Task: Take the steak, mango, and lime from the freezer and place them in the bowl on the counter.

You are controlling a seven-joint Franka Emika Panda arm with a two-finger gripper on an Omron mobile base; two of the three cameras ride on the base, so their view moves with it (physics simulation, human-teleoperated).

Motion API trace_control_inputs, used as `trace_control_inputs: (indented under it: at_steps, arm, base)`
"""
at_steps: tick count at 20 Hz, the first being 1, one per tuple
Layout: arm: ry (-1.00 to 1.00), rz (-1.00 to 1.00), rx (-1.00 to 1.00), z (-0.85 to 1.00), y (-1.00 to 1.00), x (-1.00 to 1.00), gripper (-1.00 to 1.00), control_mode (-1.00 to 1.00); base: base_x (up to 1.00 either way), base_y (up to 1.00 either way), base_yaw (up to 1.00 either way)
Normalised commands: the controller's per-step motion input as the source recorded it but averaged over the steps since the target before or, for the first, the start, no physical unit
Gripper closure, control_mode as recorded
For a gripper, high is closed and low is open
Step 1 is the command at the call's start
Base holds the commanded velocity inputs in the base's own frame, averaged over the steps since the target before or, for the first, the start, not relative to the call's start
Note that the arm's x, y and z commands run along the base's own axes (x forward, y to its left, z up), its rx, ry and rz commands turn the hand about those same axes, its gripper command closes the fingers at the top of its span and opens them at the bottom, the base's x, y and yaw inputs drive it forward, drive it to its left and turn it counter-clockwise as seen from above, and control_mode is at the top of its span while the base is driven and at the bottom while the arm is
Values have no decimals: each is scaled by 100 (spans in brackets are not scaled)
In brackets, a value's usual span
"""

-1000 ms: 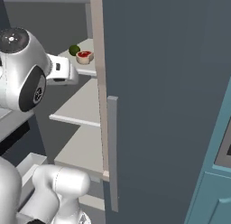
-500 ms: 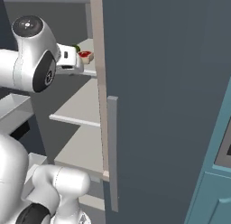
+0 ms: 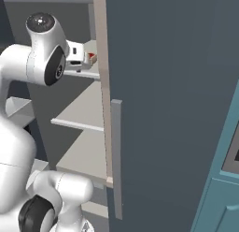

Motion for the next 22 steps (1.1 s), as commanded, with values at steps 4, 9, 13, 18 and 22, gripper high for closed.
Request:
trace_control_inputs:
  at_steps: [4, 9, 13, 18, 22]
  arm:
    - [0, 0, 0, 0, 0, 34, -100, -100]
    - [0, -3, 0, 0, 0, 40, -100, -100]
    - [0, -1, 0, 0, 0, 53, -100, -100]
    - [0, 0, 0, -3, 0, 53, -100, -100]
    - [0, 0, 0, -19, 0, 45, -100, -100]
  base:
    - [0, 0, 0]
    - [0, 0, 0]
    - [0, 0, 0]
    - [0, 0, 0]
    - [0, 0, 0]
